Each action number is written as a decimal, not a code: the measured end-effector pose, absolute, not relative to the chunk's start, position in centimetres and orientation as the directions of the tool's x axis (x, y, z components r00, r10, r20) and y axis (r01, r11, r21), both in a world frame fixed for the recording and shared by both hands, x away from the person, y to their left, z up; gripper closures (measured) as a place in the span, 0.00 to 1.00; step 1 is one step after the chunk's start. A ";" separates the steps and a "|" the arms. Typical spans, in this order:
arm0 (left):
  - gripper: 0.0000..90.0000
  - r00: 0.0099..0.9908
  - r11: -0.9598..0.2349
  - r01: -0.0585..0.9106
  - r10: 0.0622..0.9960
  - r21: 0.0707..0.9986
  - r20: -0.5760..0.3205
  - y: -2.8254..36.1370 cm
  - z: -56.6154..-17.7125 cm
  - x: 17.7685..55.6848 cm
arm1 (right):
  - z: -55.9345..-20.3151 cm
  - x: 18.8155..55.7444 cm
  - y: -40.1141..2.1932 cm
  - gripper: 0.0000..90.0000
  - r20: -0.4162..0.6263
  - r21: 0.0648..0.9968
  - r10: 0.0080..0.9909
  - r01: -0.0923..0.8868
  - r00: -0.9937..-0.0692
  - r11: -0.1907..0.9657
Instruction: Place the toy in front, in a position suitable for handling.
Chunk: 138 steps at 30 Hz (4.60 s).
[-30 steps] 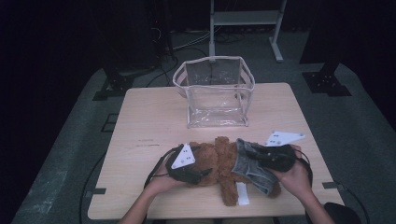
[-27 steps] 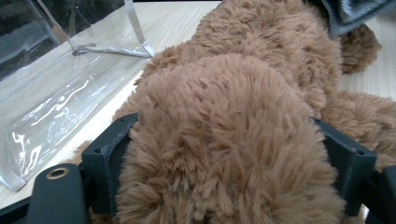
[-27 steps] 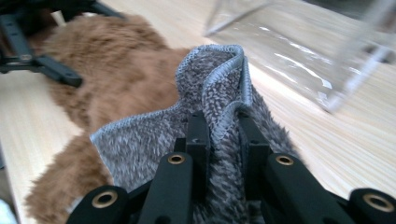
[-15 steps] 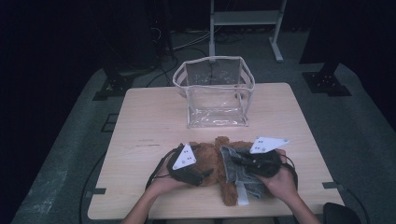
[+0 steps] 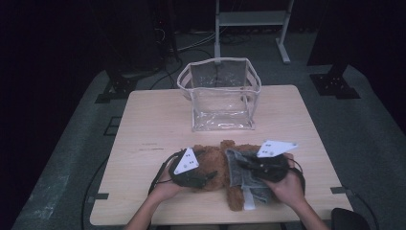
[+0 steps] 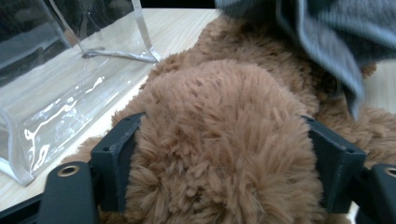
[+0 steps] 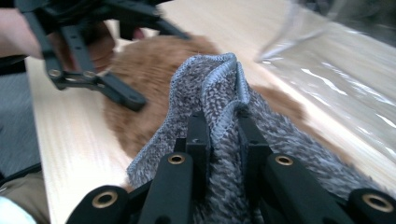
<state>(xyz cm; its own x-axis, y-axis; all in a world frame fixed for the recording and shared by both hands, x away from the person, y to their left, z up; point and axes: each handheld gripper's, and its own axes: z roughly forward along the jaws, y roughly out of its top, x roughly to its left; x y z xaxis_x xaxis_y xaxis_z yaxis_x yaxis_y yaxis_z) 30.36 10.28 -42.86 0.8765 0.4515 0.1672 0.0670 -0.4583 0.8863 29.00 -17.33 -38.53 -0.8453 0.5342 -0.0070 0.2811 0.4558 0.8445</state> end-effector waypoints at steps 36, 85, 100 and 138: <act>0.23 0.884 -0.464 0.059 0.436 0.884 0.170 10.8 -43.0 30.6 | -38.4 29.5 -22.8 0.86 0.052 0.876 0.662 0.353 -0.747 0.329; 0.26 0.882 -0.496 -0.001 0.409 0.868 0.235 10.5 -43.5 30.1 | -39.5 35.0 -25.6 0.85 0.117 0.760 0.718 0.528 -0.686 0.380; 0.27 0.835 -0.453 0.120 0.528 0.883 0.157 10.7 -43.3 31.0 | -37.1 31.3 -26.3 0.86 0.183 0.856 0.627 0.436 -0.758 0.278; 0.30 0.885 -0.446 0.087 0.445 0.891 0.136 10.7 -43.3 30.2 | -36.8 30.1 -19.8 0.86 0.077 0.842 0.548 0.349 -0.833 0.412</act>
